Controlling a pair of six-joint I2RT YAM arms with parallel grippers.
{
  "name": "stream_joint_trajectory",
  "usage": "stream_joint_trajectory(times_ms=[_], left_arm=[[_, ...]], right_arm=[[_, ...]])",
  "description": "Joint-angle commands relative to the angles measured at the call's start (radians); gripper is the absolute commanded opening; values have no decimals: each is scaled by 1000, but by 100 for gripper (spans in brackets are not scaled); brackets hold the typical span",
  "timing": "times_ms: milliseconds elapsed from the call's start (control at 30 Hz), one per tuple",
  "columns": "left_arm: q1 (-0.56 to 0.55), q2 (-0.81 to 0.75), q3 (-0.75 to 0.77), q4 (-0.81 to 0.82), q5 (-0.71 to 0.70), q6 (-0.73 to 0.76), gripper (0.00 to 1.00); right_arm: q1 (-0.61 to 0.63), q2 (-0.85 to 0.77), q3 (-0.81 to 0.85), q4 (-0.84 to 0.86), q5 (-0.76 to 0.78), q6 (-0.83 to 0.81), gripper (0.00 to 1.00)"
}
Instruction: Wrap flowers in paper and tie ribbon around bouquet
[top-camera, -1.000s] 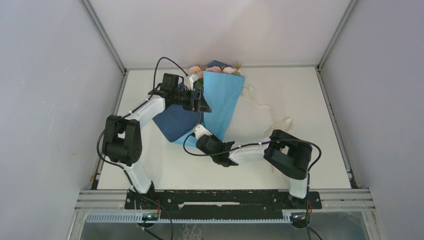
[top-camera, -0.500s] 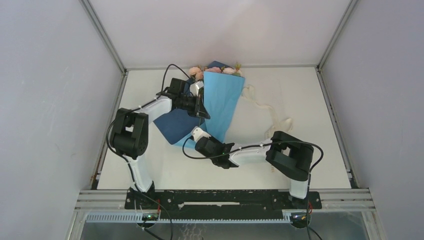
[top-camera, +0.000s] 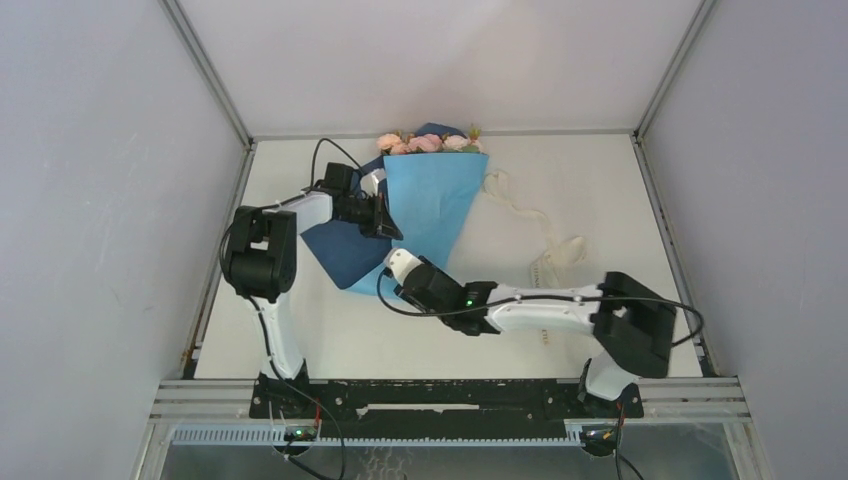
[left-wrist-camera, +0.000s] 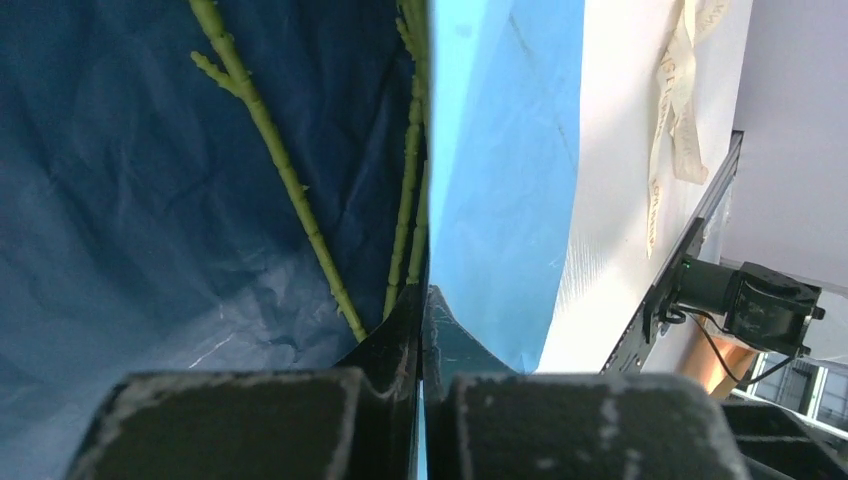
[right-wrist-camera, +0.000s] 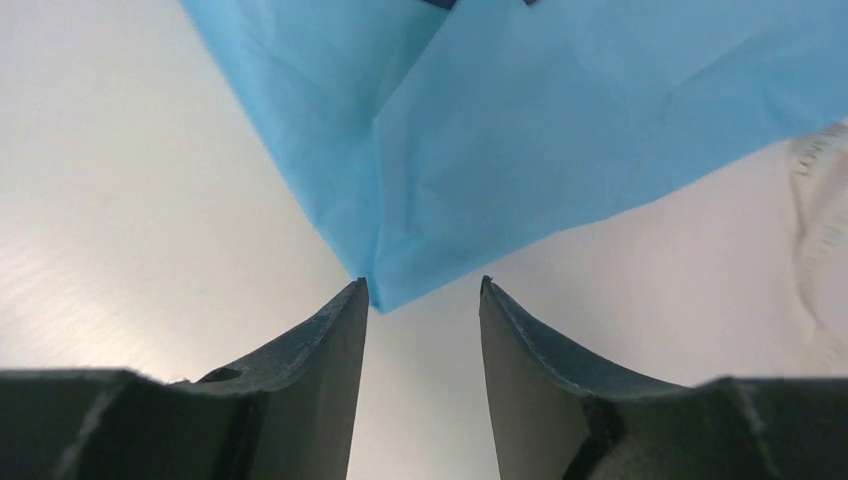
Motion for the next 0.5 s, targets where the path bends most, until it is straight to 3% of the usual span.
stream_joint_trajectory(times_ms=[0, 200, 367, 467], left_arm=[[13, -11, 16, 31, -5, 15, 0], [19, -13, -17, 31, -24, 23, 0], [20, -7, -27, 25, -46, 20, 0], [19, -8, -30, 17, -66, 21, 0]], right_arm=[[-57, -192, -50, 51, -246, 83, 54], [-257, -155, -75, 207, -589, 304, 44], [-287, 13, 14, 235, -634, 405, 21], [-307, 114, 30, 267, -683, 470, 13]])
